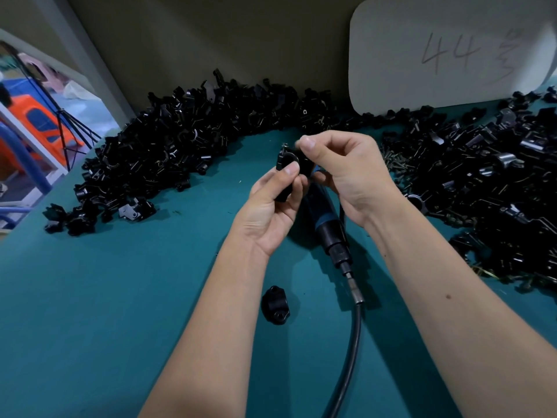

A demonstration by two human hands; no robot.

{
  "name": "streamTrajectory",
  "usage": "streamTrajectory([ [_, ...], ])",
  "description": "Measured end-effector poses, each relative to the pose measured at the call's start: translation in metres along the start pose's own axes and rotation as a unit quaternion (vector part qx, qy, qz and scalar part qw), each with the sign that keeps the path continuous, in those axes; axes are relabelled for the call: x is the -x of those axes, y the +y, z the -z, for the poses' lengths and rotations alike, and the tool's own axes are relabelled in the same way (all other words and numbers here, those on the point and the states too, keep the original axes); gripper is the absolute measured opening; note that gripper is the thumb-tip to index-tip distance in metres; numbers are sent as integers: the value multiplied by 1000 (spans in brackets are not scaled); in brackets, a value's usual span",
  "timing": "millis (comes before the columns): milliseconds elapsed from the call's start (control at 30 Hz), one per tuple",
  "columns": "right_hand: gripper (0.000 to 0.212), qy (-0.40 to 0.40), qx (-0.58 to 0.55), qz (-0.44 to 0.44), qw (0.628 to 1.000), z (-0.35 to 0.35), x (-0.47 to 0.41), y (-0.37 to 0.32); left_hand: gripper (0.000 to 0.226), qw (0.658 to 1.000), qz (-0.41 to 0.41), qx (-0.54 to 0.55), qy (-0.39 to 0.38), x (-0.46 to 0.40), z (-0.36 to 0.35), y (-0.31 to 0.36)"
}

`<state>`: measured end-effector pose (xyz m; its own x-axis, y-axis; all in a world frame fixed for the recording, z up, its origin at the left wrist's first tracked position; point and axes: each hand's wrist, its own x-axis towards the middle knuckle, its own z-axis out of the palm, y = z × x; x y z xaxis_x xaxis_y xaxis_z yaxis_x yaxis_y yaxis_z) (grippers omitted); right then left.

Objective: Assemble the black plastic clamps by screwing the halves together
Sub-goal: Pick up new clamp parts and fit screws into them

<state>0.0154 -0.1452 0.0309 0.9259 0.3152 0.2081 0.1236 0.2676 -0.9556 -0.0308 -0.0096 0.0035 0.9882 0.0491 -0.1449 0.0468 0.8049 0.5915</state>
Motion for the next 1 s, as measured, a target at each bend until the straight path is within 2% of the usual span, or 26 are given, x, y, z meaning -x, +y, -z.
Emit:
streamTrajectory([
  [67, 23, 26, 8, 14, 1000, 1, -1, 2, 4, 1000, 7, -9, 3, 1, -2, -2],
  [133, 26, 24, 12, 23, 999, 4, -2, 2, 13, 1000, 12, -10, 0, 0, -4, -3],
  [233, 15, -66, 23, 15, 997, 10, -2, -1, 23, 1000, 13, 20, -12, 1, -5, -3],
  [400, 24, -158, -39, -4, 987, 17, -1, -3, 16, 999, 4, 52, -15, 2, -2, 0],
  [500, 17, -135, -40, 0, 990, 17, -3, -2, 32, 999, 9, 29, -36, 1, 1, 2],
  [533, 13, -116, -36, 4, 993, 17, -4, -2, 28, 999, 16, 19, -43, 2, 0, 2],
  [600, 9, -85, -26, 7, 996, 17, -4, -2, 6, 999, 22, 2, -41, 2, -1, 1],
  [700, 11, -53, -14, -7, 998, 18, -4, -1, 3, 999, 25, -5, -30, 2, -3, 0],
  [767, 10, -53, -21, -14, 998, 18, -3, 1, 10, 1000, 22, 6, -20, 1, -3, -1],
  [833, 6, -93, -46, -20, 994, 18, -2, 0, 16, 999, 21, 27, -14, 1, -2, 0],
  [900, 14, -116, -56, -23, 991, 16, -1, 0, 19, 999, 13, 31, -15, 0, 0, 2],
  [933, 13, -108, -52, -21, 993, 15, -1, -1, 18, 999, 16, 27, -24, 1, 0, 3],
  [1000, 6, -74, -43, -16, 996, 13, -3, -2, 2, 999, 21, 16, -41, 2, -1, 4],
])
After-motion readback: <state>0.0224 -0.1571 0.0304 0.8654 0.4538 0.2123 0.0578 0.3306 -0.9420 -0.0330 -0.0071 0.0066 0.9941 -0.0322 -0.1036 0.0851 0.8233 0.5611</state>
